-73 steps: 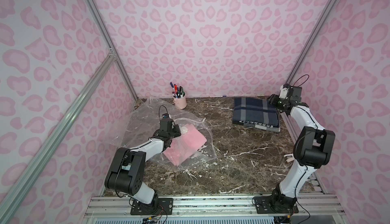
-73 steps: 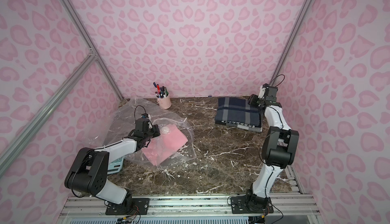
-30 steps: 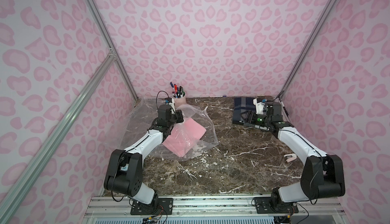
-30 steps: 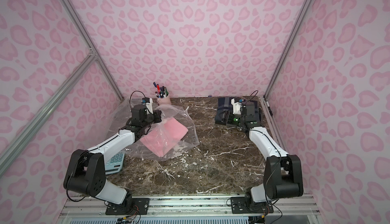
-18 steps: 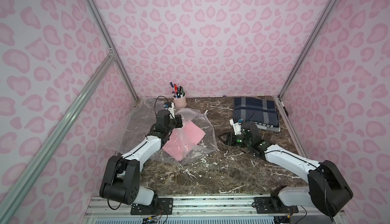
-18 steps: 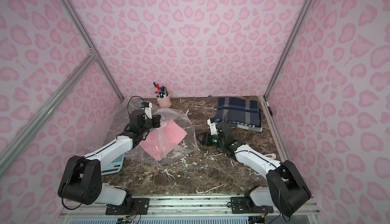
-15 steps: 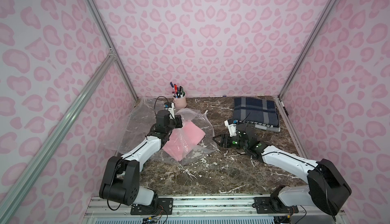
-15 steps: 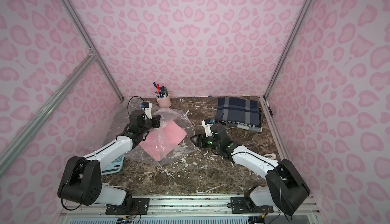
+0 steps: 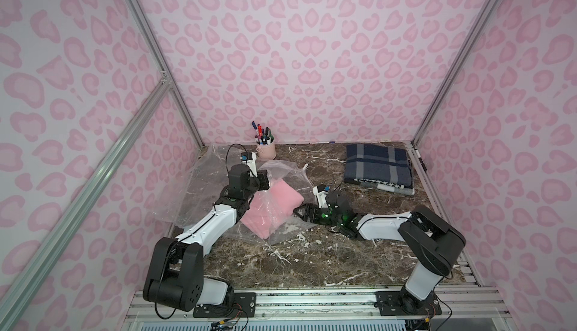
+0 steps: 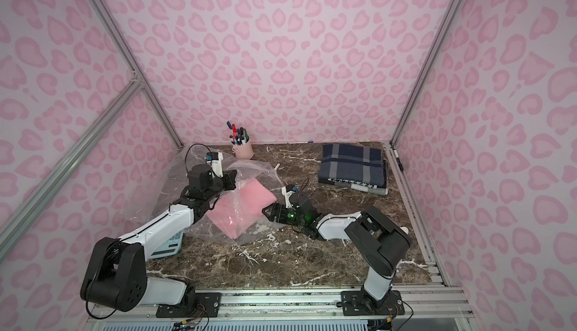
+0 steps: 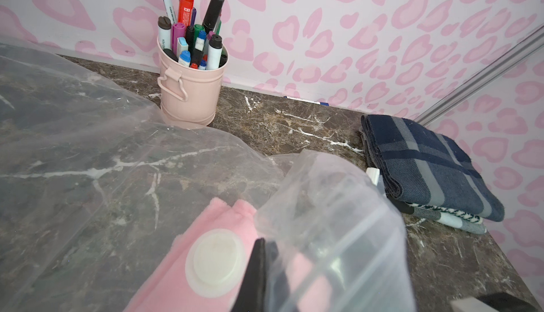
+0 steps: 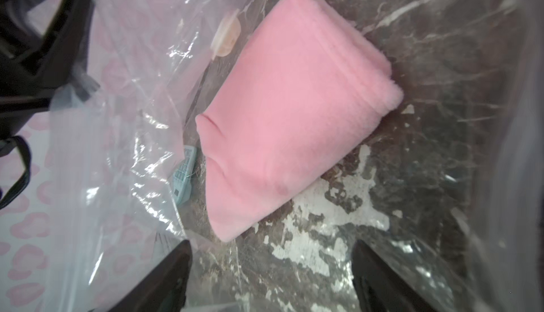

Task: Take the blanket out of the vacuum bag
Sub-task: Take out the blanket from the vacuum bag.

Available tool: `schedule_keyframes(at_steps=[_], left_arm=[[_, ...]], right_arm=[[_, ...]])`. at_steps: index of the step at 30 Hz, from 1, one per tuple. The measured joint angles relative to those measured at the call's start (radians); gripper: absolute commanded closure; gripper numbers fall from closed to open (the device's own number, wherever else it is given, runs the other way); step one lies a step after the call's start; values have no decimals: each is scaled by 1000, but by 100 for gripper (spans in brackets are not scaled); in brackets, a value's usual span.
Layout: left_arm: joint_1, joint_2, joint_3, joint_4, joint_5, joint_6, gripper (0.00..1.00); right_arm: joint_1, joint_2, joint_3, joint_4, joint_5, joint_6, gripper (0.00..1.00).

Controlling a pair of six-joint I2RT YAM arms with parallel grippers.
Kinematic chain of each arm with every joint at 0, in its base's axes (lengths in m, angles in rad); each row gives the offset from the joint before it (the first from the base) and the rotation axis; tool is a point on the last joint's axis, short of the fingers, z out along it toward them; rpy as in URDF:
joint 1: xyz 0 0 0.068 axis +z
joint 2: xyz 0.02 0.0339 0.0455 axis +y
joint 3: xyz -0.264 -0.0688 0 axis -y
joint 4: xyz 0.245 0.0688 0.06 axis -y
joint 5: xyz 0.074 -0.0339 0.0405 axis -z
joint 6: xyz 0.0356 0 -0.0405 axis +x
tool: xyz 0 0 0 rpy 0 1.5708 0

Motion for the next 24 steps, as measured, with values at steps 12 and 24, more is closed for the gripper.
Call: schedule_keyframes(at_steps=[12, 24], left_arm=[[0, -16, -18, 11, 1, -8, 96], [-2, -14, -61, 46, -27, -79, 96]], right_arm=[[31, 194, 126, 103, 15, 140, 16], [60, 233, 183, 38, 124, 221, 17]])
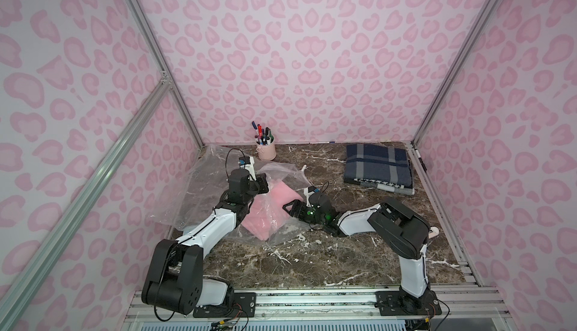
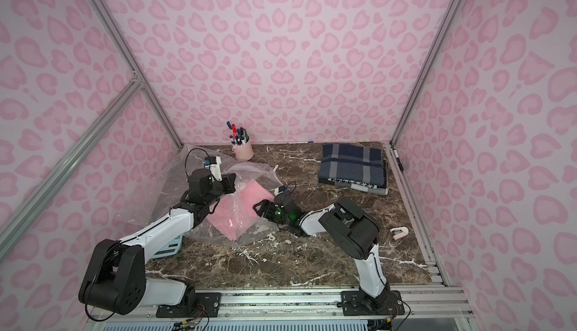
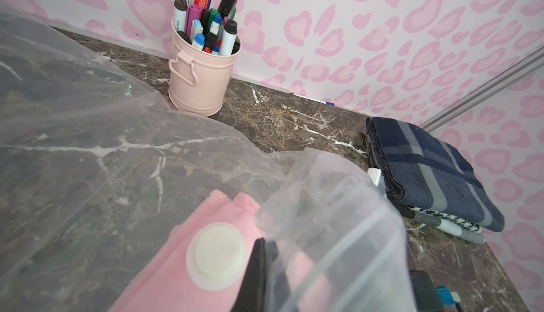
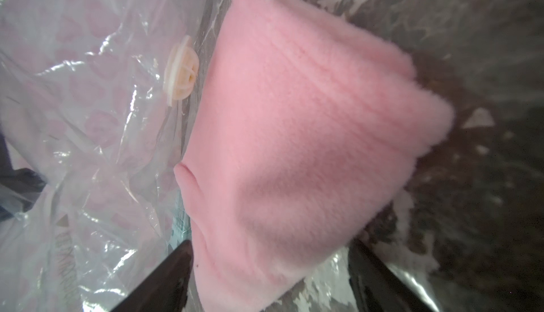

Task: Take the blanket out of the vacuum bag
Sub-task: Take out the blanket from the vacuum bag.

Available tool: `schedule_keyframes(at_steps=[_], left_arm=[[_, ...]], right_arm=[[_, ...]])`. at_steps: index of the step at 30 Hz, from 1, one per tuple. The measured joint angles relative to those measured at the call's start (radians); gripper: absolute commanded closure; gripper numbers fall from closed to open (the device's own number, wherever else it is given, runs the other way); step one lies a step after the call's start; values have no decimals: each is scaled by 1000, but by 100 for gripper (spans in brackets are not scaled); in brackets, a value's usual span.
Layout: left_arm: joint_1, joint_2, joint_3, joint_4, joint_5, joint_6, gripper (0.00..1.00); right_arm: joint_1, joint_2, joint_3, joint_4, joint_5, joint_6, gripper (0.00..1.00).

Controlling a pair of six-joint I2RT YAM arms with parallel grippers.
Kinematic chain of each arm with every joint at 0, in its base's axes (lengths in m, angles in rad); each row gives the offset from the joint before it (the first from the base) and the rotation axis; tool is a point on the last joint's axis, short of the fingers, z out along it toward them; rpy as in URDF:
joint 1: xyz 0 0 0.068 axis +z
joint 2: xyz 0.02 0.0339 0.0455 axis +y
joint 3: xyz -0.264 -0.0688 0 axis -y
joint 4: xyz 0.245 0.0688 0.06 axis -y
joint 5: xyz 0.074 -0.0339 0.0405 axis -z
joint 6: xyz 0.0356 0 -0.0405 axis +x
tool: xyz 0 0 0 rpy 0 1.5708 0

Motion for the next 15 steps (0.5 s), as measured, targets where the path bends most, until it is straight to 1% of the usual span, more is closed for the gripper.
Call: schedule_keyframes(at_steps=[7, 10, 12, 15], left_arm=[[-7, -11, -47, 53, 2, -76, 96], [-18, -11, -48, 63, 5, -87, 96], [-23, -11, -48, 68, 6, -98, 96], [-25, -3, -48, 79, 8, -101, 96]], right_arm=[[-4, 100, 79, 87, 0, 48, 17], [-4, 136, 111, 119, -1, 62, 18], [-5, 156, 135, 125, -1, 62, 21], [-8, 187, 172, 126, -8, 62, 30]])
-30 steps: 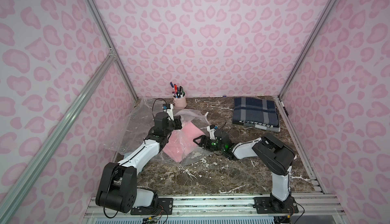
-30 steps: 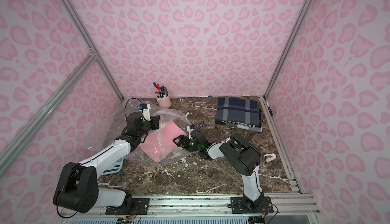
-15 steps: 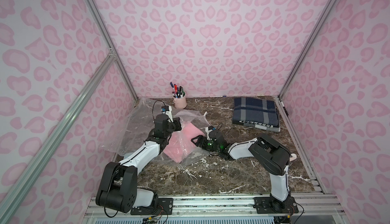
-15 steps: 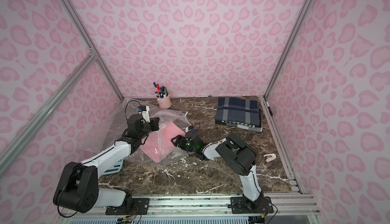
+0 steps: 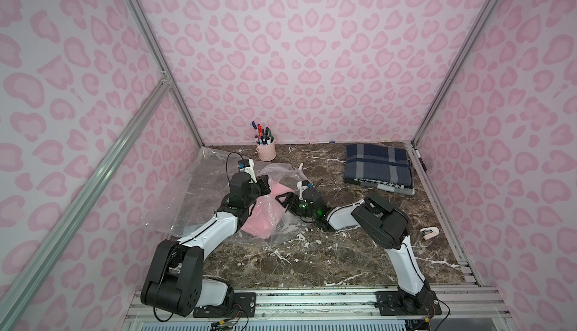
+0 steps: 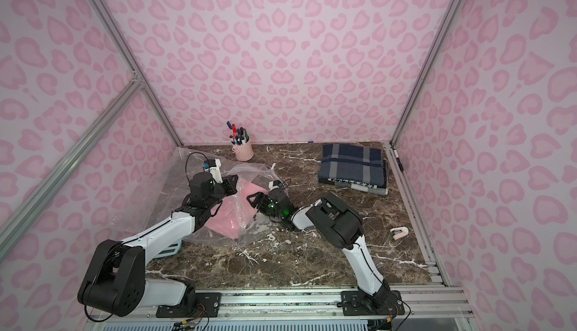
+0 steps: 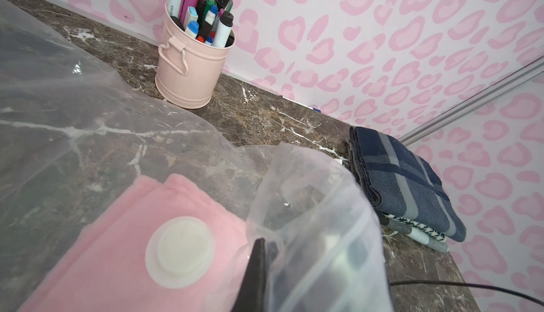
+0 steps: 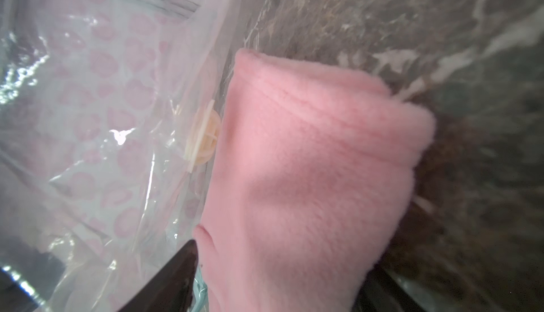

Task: Take the blanket out of the vacuum bag
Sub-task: Take out the blanket from the vacuum bag.

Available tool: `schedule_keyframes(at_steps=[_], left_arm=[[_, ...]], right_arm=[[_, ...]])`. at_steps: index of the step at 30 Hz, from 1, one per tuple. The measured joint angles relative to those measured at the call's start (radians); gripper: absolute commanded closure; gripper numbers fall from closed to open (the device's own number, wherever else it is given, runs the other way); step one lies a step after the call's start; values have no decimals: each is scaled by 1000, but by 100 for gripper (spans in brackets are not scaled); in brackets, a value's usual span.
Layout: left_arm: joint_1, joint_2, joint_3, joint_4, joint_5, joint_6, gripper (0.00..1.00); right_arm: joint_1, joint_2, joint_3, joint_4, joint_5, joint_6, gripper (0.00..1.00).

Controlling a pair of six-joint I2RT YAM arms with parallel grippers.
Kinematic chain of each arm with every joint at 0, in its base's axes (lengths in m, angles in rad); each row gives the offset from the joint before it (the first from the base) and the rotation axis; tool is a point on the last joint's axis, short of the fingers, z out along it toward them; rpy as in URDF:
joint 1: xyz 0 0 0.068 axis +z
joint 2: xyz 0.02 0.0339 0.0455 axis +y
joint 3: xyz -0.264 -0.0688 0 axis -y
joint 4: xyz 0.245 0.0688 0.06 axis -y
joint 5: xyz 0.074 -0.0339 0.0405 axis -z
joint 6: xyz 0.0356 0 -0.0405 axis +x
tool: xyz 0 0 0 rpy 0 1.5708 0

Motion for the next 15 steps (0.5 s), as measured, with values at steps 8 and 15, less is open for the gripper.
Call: schedule_keyframes(at_steps=[8, 15], left_arm=[[-6, 17, 5, 2, 12, -3, 96], [-10, 6, -2, -7, 8, 1, 96]], right_arm=[[-13, 16, -64, 64, -12, 15, 100], [-42, -17, -126, 112, -50, 10, 100]])
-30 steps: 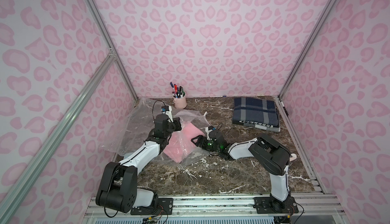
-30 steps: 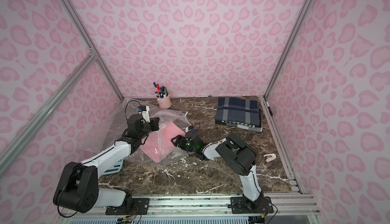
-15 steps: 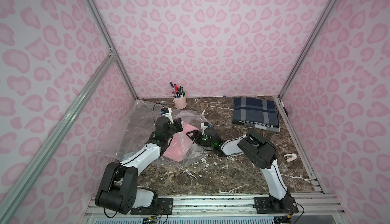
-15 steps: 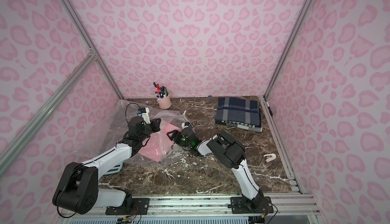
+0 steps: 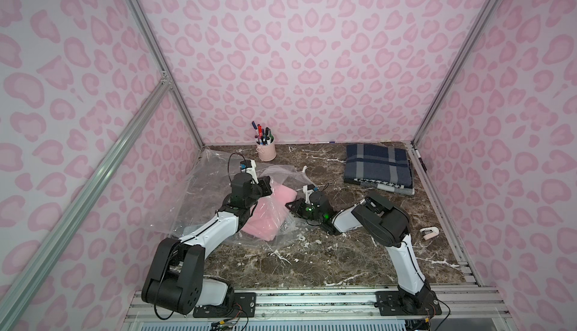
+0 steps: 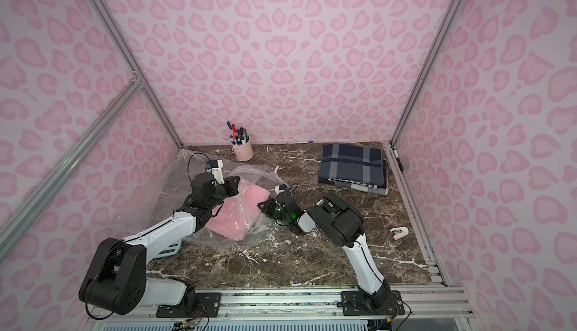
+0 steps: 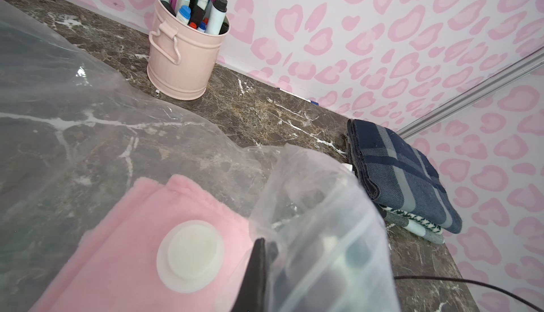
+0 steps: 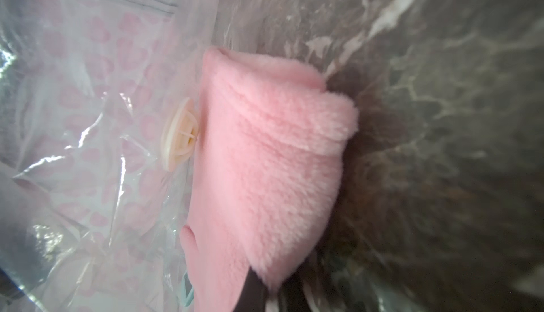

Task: Take the blanket out of the vacuum bag
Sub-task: Take out the blanket from the vacuum bag.

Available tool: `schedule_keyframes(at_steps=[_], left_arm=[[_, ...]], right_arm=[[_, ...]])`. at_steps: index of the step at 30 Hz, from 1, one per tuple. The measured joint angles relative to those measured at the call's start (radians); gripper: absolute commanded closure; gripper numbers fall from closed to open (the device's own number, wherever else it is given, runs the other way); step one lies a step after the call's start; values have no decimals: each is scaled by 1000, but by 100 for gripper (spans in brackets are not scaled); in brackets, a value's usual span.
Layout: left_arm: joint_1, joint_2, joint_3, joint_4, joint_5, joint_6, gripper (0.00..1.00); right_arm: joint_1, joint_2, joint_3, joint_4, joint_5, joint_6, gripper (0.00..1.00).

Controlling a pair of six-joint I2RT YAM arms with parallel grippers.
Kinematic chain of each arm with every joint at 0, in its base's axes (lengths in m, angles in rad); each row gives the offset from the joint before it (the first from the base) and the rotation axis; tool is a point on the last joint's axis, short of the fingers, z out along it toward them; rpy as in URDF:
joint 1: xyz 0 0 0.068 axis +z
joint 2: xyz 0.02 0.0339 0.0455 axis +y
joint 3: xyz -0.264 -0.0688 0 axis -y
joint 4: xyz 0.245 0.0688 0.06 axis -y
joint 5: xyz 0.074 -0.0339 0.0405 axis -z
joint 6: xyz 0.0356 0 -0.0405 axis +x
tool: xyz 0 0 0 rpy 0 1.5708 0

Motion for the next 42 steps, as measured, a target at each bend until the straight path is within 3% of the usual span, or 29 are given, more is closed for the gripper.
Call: schedule_keyframes(at_steps=[11, 20, 34, 42], left_arm=[[-1, -1, -11, -19, -79, 28, 96], [1, -4, -10, -59, -137, 56, 96], [5, -3, -10, -103, -193, 68, 96], [6, 4, -10, -113, -200, 67, 96]], right_arm=[[44, -175, 81, -269, 33, -246, 100], [51, -330, 13, -394, 111, -370, 100], [35, -571, -50, -498, 173, -445, 100], [3, -757, -190, -576, 253, -447, 100]])
